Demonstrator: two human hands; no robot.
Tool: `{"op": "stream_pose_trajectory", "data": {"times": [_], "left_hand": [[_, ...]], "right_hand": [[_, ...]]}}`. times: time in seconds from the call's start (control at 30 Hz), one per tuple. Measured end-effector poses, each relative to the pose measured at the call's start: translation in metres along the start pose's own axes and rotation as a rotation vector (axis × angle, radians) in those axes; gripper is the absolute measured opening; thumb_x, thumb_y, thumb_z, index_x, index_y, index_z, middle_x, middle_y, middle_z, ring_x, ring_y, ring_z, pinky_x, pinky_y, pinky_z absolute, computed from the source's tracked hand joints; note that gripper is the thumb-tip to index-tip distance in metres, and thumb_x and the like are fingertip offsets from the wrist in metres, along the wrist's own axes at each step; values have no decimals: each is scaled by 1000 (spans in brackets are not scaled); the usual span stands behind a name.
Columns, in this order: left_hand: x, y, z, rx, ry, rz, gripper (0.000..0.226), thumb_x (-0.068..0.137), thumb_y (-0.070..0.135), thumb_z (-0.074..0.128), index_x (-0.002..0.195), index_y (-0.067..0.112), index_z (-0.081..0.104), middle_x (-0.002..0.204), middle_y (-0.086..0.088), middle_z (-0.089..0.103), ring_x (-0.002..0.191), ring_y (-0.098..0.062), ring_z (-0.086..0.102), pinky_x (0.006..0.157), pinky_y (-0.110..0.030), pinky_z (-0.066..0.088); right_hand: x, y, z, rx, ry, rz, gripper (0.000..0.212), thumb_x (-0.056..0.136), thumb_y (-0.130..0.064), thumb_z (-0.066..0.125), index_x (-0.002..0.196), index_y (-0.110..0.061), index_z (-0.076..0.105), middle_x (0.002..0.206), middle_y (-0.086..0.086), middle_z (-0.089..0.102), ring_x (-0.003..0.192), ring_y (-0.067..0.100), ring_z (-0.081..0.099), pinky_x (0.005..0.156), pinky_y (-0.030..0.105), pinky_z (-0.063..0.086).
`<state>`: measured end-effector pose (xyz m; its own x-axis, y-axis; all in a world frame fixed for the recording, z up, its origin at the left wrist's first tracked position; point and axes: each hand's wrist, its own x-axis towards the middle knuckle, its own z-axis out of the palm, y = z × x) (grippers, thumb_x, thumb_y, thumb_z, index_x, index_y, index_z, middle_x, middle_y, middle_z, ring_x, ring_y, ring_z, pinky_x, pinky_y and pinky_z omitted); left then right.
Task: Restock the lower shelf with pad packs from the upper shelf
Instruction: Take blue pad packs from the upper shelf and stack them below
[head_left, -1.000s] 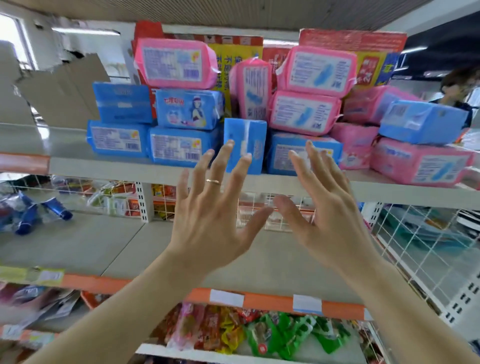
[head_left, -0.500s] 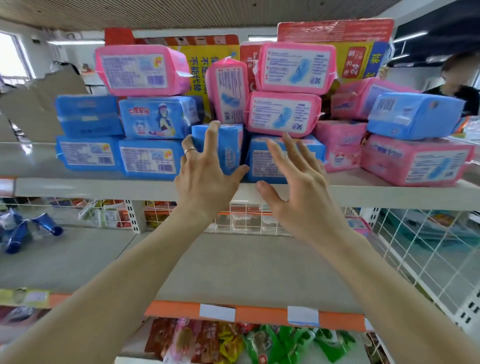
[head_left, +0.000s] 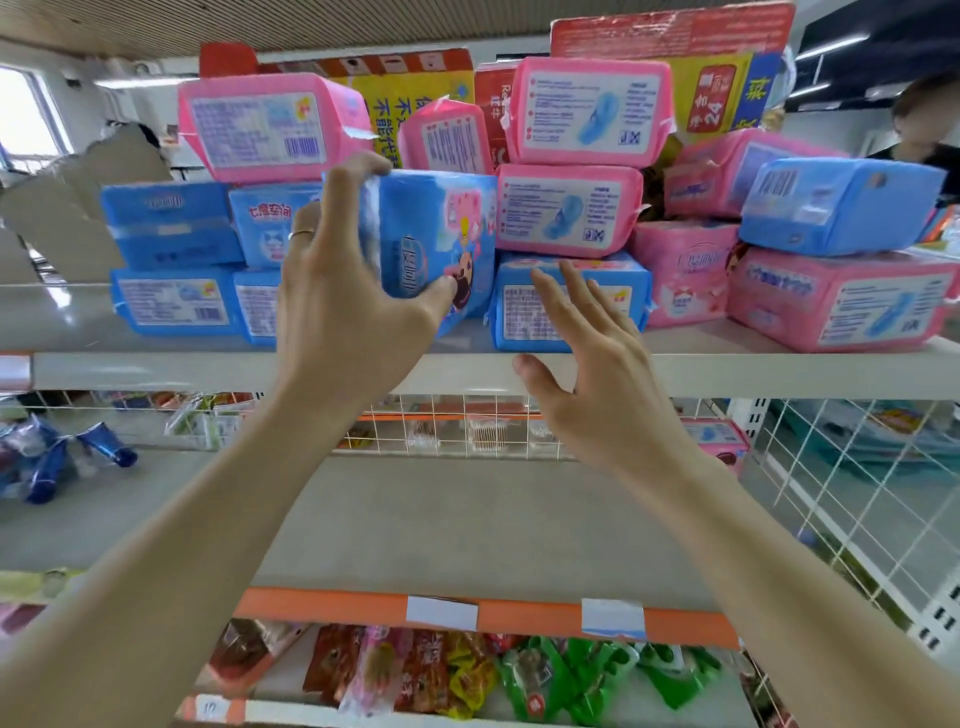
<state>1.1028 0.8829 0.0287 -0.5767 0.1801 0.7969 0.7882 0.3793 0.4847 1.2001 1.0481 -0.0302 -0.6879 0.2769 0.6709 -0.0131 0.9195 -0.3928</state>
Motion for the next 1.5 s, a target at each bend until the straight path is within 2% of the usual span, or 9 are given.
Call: {"op": "stream_pose_trajectory", "data": {"times": [0.13, 0.2, 0.33, 0.47, 0.6, 0.9, 1.1, 1.3, 1.5], "left_hand": [[-19, -4, -26, -324, 22, -52, 71, 72, 21, 88, 129, 31, 45, 101, 16, 58, 82, 6, 64, 59, -12, 50], [-32, -10, -33, -473, 3, -86, 70, 69, 23, 87, 122, 40, 45, 112, 6, 64, 91, -4, 70, 68, -32, 61], [-54, -28, -45, -758, -84, -144, 73, 64, 22, 86, 122, 40, 46, 120, -3, 67, 101, -19, 73, 71, -39, 63], [-77, -47, -54, -945, -238, -120, 76, 65, 15, 80, 128, 36, 44, 123, -15, 64, 101, -30, 72, 74, -48, 62], [-108, -64, -51, -1086, -379, -209, 96, 65, 13, 88, 140, 37, 32, 126, -30, 59, 100, -43, 69, 78, -50, 60], [-207, -81, 12, -1081, -599, -439, 48, 73, 18, 79, 113, 31, 56, 124, -1, 69, 115, -27, 67, 85, -39, 60], [-254, -63, 49, -1068, -660, -601, 58, 80, 21, 75, 132, 23, 51, 131, -5, 63, 121, -30, 63, 91, -54, 57], [-230, -50, 78, -963, -692, -553, 64, 75, 26, 79, 133, 33, 54, 128, 3, 66, 115, -27, 66, 91, -55, 56], [-206, -30, 122, -643, -811, -263, 60, 68, 41, 78, 121, 58, 55, 132, 17, 62, 124, -8, 58, 107, -41, 48]], "right_hand": [[-3, -5, 1, 123, 68, -2, 78, 93, -38, 57, 158, -28, 15, 163, -4, 25, 144, 22, 37, 122, 36, 23], [-5, -8, 0, 180, 96, 14, 79, 95, -38, 57, 159, -25, 12, 162, -6, 28, 130, 29, 53, 116, 28, 27], [-11, -18, 5, 321, 92, 33, 79, 99, -35, 58, 160, -28, 8, 161, -9, 30, 145, 8, 34, 119, 31, 28], [-32, -22, 10, 782, 34, 103, 89, 85, -60, 65, 156, -37, 16, 157, -12, 36, 137, 3, 45, 111, 44, 43], [-71, -21, 10, 1069, -11, 156, 71, 93, -21, 62, 155, -20, 25, 152, 0, 47, 129, 14, 57, 89, 29, 55], [-191, 8, 20, 927, 56, 426, 50, 93, -9, 57, 142, -10, 47, 134, 4, 64, 126, 25, 59, 96, 36, 54], [-230, 29, 16, 928, 151, 556, 45, 87, -9, 57, 131, -21, 57, 123, -2, 71, 121, 19, 63, 90, 26, 55], [-220, 71, -8, 853, 11, 551, 46, 93, 1, 57, 137, -13, 53, 130, 3, 66, 125, 22, 60, 98, 37, 54], [-192, 121, -42, 500, -227, 584, 96, 76, -46, 80, 154, -23, 29, 152, -14, 43, 134, 1, 46, 112, 31, 39]]}}
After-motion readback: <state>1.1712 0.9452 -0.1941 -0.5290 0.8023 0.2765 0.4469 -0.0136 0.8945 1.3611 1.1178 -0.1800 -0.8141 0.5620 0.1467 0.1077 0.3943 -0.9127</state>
